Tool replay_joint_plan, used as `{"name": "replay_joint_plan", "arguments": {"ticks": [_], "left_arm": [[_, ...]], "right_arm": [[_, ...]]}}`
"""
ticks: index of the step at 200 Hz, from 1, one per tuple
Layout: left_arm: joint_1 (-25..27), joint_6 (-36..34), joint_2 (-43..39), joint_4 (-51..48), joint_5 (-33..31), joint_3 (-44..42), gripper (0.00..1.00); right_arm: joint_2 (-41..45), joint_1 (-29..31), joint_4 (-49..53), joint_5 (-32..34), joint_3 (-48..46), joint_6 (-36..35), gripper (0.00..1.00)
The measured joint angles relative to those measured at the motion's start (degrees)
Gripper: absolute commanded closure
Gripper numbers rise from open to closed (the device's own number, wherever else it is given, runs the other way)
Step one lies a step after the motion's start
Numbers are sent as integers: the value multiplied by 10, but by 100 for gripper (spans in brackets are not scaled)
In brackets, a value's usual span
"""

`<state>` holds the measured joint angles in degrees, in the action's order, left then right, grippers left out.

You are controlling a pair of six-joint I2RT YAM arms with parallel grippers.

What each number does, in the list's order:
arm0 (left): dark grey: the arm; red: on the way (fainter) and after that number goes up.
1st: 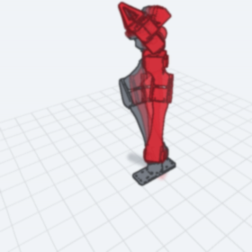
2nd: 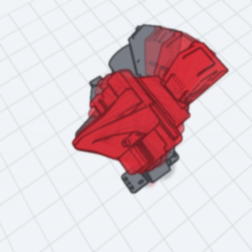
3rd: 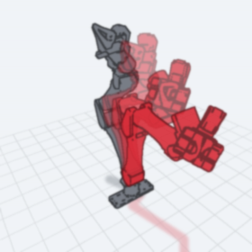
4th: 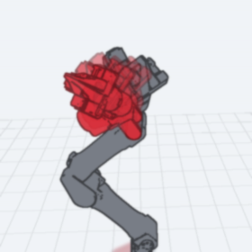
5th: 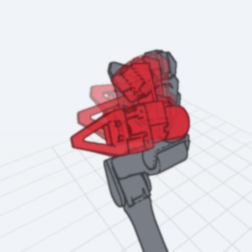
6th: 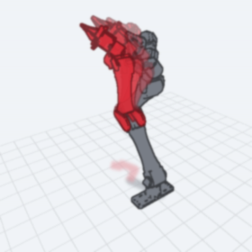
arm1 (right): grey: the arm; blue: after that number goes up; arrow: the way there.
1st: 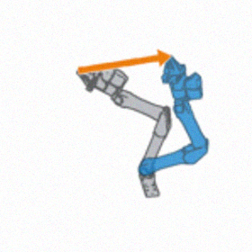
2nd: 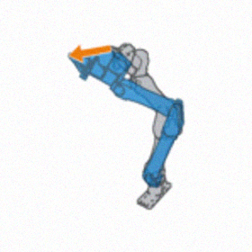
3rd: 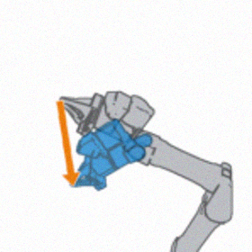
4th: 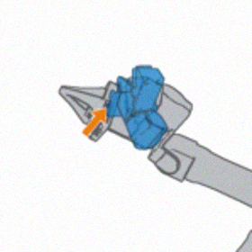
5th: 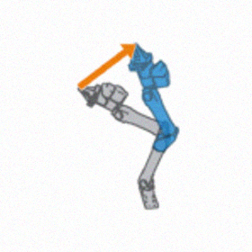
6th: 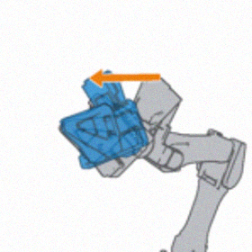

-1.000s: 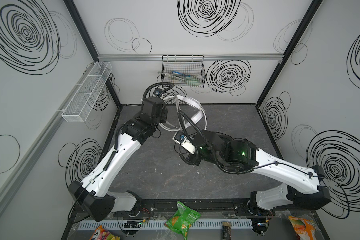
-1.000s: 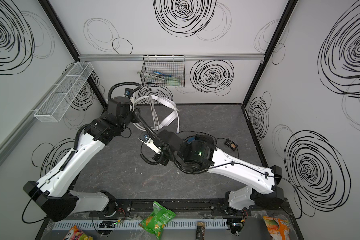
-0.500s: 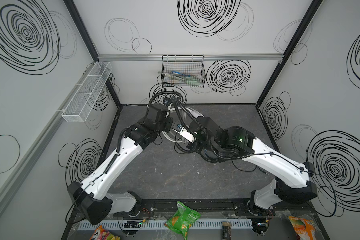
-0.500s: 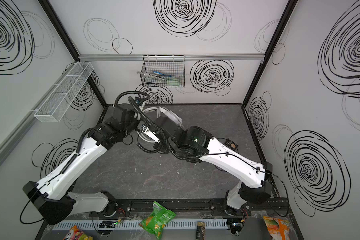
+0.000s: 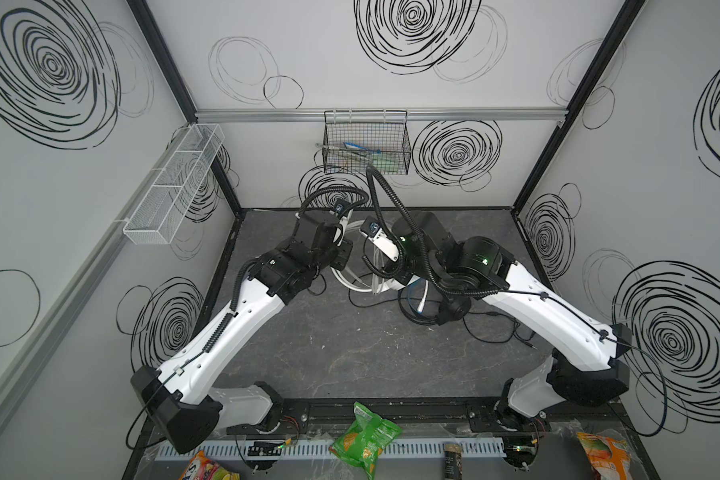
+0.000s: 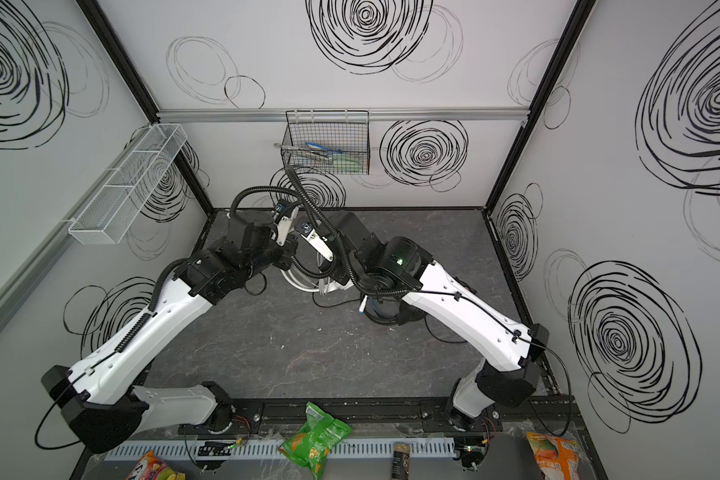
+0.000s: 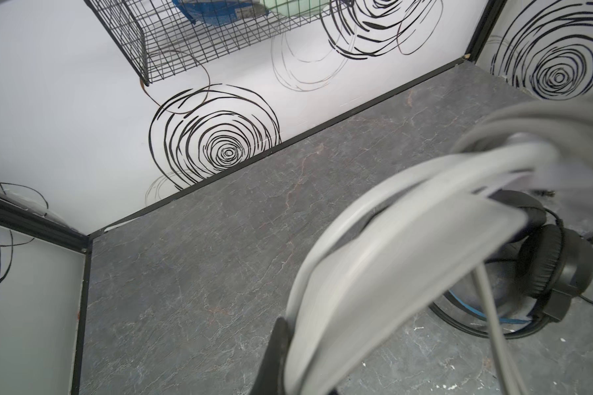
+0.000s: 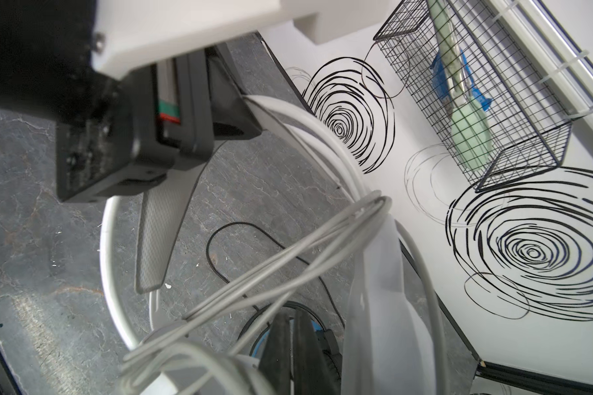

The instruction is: Wrap the headphones

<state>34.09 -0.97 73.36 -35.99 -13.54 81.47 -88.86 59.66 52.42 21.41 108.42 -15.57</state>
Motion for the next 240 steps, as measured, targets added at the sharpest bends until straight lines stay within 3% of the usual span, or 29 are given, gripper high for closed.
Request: {"name": "replay_joint_plan", "arguments": {"ticks": [31, 81, 190, 213, 240], "left_arm": [[3, -3, -4, -10, 16, 0, 100], [2, 0, -3, -27, 37, 1, 100], [-5, 16, 19, -42, 56, 26, 100], [-5, 18, 20, -43, 58, 26, 100], [-10, 19, 24, -44, 59, 26, 100]], "right_arm": [[6, -5, -25, -6, -34, 1, 93], [37, -17, -65, -19, -85, 13, 70], [71, -31, -100, -42, -120, 25, 38], [71, -31, -100, -43, -124, 24, 24], [73, -31, -101, -45, -139, 26, 20]]}}
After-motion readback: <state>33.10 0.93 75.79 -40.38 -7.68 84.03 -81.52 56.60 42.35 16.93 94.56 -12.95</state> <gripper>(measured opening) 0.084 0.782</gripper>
